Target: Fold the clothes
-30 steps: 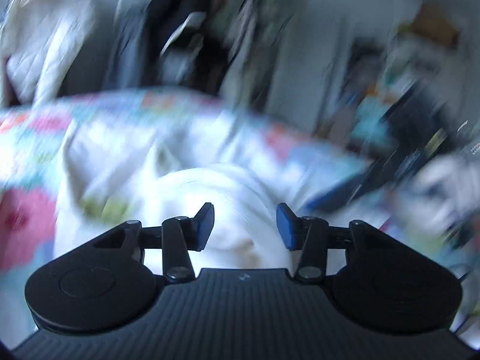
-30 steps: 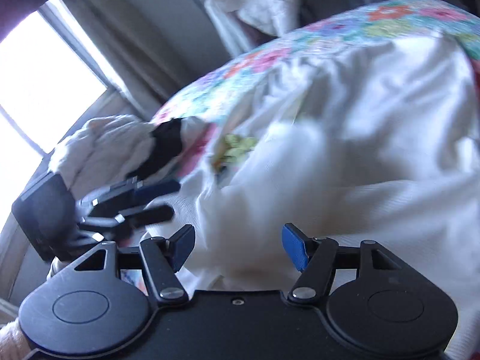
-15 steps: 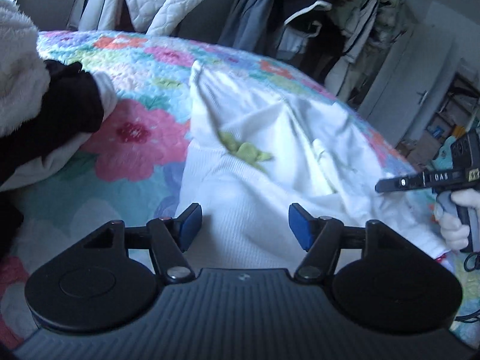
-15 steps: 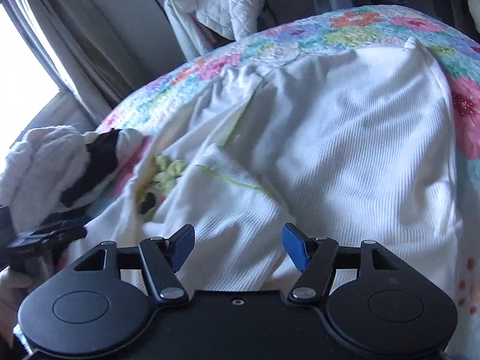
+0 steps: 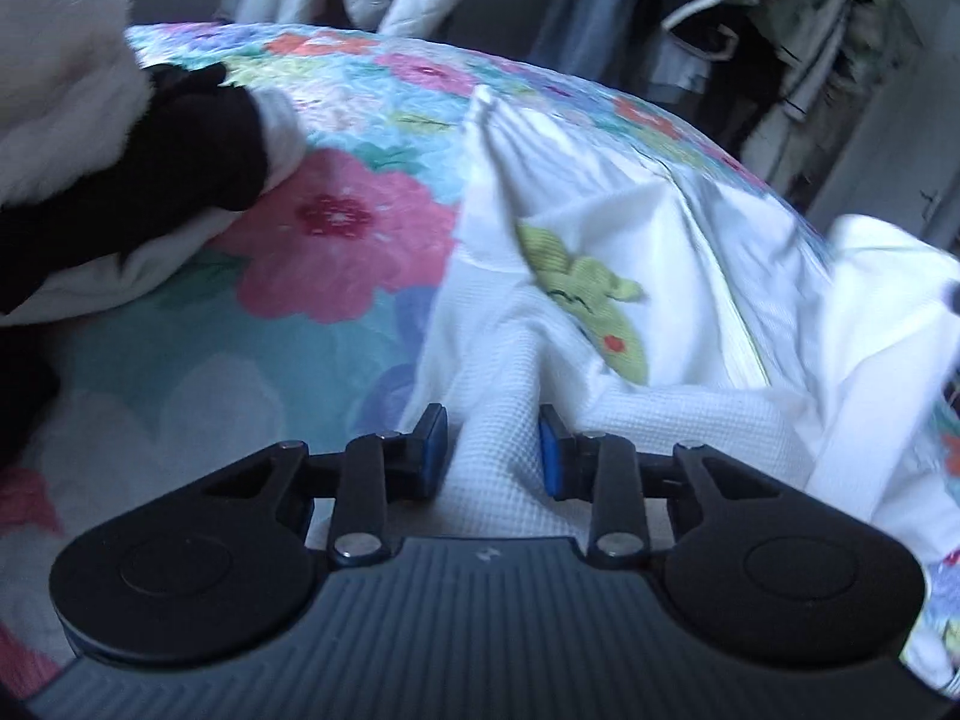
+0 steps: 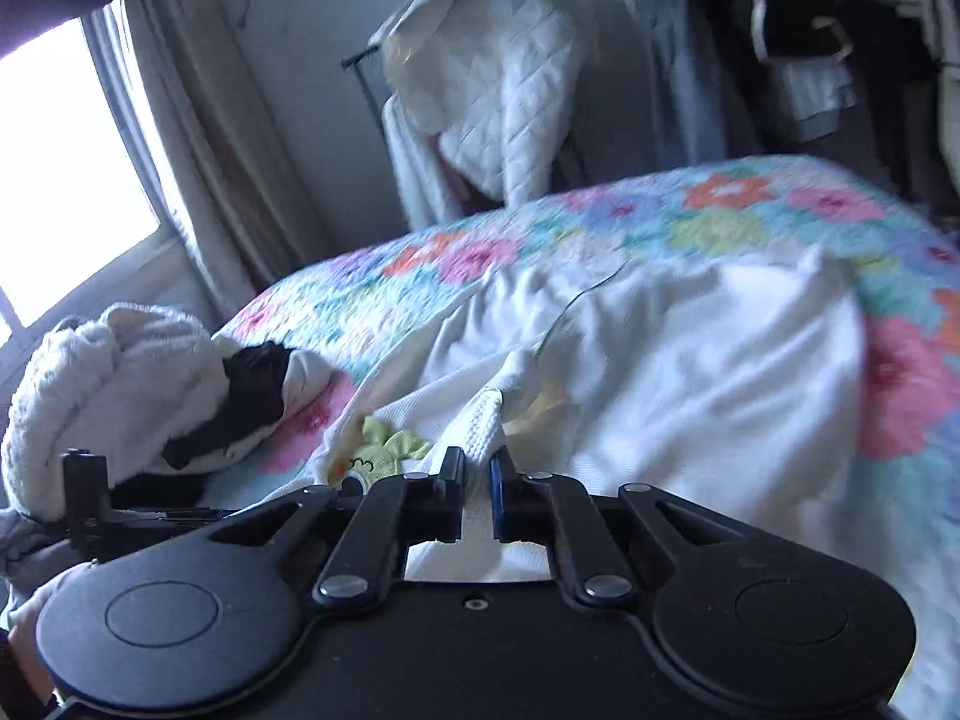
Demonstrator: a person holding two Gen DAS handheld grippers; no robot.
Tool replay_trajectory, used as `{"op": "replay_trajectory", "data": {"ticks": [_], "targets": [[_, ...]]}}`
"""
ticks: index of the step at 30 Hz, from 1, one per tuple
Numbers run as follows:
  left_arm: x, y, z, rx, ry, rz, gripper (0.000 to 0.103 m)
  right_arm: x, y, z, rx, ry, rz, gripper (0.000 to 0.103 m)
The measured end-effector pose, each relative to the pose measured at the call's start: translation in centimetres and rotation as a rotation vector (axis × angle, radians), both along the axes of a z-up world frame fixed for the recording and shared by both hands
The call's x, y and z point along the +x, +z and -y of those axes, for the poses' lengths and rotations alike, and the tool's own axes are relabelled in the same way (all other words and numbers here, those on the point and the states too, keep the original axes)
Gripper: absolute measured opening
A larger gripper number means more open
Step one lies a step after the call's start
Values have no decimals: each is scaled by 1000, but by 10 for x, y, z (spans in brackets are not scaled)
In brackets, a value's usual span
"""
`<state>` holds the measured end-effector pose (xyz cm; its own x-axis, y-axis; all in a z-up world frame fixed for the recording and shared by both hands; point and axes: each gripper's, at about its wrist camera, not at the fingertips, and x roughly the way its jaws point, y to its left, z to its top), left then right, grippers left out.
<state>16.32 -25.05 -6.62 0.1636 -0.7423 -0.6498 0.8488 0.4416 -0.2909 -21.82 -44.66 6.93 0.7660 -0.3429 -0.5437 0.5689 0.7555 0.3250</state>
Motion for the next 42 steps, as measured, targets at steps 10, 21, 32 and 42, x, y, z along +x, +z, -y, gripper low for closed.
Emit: {"op": "replay_trajectory", "data": {"ticks": [10,21,32,42], "targets": [[-10,13,-4,27,38,83,40,-53,-62,3,171,-192,-242,20],[-2,9,10,9,-47,-55,12,-57,-93,53,214,-247,-99,52],[43,9,-45,-66,294,-43,6,-31,-19,-27,-56,195,-120,6],[17,26,-62,-21,83,-71,54,-58,-76,-3,220,39,-108,41]]}}
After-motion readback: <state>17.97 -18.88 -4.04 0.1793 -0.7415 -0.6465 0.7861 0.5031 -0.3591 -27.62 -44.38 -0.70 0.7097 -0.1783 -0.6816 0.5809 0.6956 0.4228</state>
